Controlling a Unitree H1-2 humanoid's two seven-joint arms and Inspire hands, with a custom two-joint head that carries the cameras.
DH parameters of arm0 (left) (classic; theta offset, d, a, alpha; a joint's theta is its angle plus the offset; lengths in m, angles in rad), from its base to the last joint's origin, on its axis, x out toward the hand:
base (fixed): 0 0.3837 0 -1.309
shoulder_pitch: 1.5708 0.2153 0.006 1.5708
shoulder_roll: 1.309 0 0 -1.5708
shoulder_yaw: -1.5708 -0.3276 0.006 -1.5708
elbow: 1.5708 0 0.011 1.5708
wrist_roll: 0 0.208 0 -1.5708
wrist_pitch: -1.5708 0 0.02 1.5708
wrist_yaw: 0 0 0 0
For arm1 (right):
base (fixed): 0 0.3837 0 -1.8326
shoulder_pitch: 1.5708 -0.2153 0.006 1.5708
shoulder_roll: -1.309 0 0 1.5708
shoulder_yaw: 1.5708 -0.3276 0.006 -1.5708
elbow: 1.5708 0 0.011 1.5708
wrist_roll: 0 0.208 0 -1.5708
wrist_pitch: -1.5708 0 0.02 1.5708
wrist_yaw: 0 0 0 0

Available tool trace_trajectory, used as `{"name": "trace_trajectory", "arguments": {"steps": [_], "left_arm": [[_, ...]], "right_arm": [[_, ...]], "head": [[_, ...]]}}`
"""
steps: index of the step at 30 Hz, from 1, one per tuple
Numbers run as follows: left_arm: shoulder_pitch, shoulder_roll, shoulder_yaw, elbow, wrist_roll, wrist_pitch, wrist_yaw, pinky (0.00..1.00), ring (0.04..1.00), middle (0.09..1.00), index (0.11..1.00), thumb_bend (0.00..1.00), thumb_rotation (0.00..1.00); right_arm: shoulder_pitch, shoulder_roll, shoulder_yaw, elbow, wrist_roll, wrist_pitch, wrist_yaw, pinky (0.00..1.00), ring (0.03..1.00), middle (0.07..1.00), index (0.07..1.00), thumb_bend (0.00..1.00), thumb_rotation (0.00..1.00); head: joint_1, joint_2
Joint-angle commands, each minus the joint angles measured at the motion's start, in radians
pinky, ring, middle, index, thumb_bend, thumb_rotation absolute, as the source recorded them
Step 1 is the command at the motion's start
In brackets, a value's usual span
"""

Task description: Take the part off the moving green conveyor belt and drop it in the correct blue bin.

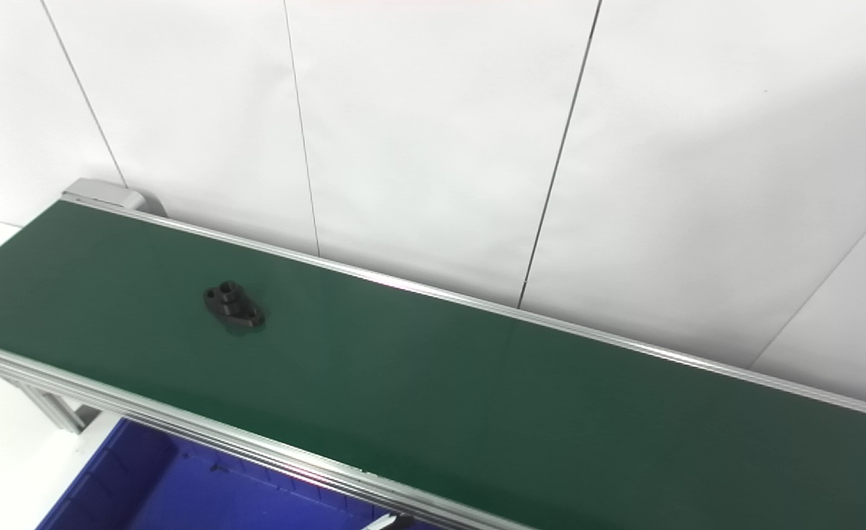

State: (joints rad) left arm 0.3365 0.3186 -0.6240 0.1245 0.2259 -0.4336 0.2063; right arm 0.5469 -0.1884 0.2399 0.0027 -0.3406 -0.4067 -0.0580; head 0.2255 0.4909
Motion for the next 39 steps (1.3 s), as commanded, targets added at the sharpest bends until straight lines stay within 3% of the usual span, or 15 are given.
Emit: {"name": "trace_trajectory", "arguments": {"steps": [1,4,9,13,17,25,34,39], "left_arm": [[-0.022,0.016,-0.027,-0.008,0.01,-0.036,0.056,0.84,0.939,0.976,0.936,0.9,0.57],[-0.037,0.027,-0.058,0.003,0.002,-0.036,0.085,0.85,0.941,0.977,0.937,0.9,0.58],[-0.049,0.034,-0.086,0.006,0.002,-0.036,0.113,0.84,0.939,0.978,0.936,0.9,0.58],[-0.055,0.034,-0.101,0.01,-0.024,-0.036,0.109,0.84,0.941,0.984,0.935,0.89,0.56],[-0.065,0.032,-0.116,0.016,-0.011,-0.036,0.137,0.82,0.93,0.981,0.935,0.9,0.57],[-0.078,0.037,-0.15,0.024,-0.01,-0.036,0.176,0.84,0.935,0.976,0.934,0.9,0.56],[-0.104,0.049,-0.186,0.042,0.0,-0.036,0.207,0.8,0.907,0.964,0.924,0.9,0.58],[-0.124,0.058,-0.209,0.055,0.013,-0.036,0.242,0.82,0.919,0.969,0.929,0.89,0.58]], "right_arm": [[0.001,-0.005,-0.003,-0.014,0.013,-0.06,-0.012,1.0,1.0,1.0,1.0,0.84,0.62],[-0.007,-0.012,0.006,-0.004,0.014,-0.062,-0.036,1.0,1.0,1.0,1.0,0.84,0.62],[-0.003,-0.033,0.041,-0.029,-0.001,-0.063,-0.145,0.94,0.988,1.0,1.0,0.8,0.56],[0.006,-0.064,0.086,-0.125,-0.011,-0.063,-0.269,0.87,0.937,0.961,1.0,0.78,0.48],[0.008,-0.056,0.086,-0.23,-0.046,-0.063,-0.341,0.74,0.846,0.88,0.968,0.79,0.44],[-0.042,-0.002,-0.007,-0.414,-0.013,0.01,-0.228,0.68,0.807,0.863,0.95,0.83,0.46],[-0.19,0.043,-0.061,-0.467,-0.013,0.138,-0.081,0.62,0.775,0.849,0.948,0.79,0.49],[-0.286,0.07,-0.064,-0.454,-0.059,0.233,-0.01,0.66,0.769,0.836,0.928,0.77,0.53]], "head": [[-0.001,0.001],[-0.005,-0.002],[-0.008,0.002],[-0.011,0.011],[-0.02,0.016],[-0.026,0.017],[-0.04,0.01],[-0.056,0.011]]}}
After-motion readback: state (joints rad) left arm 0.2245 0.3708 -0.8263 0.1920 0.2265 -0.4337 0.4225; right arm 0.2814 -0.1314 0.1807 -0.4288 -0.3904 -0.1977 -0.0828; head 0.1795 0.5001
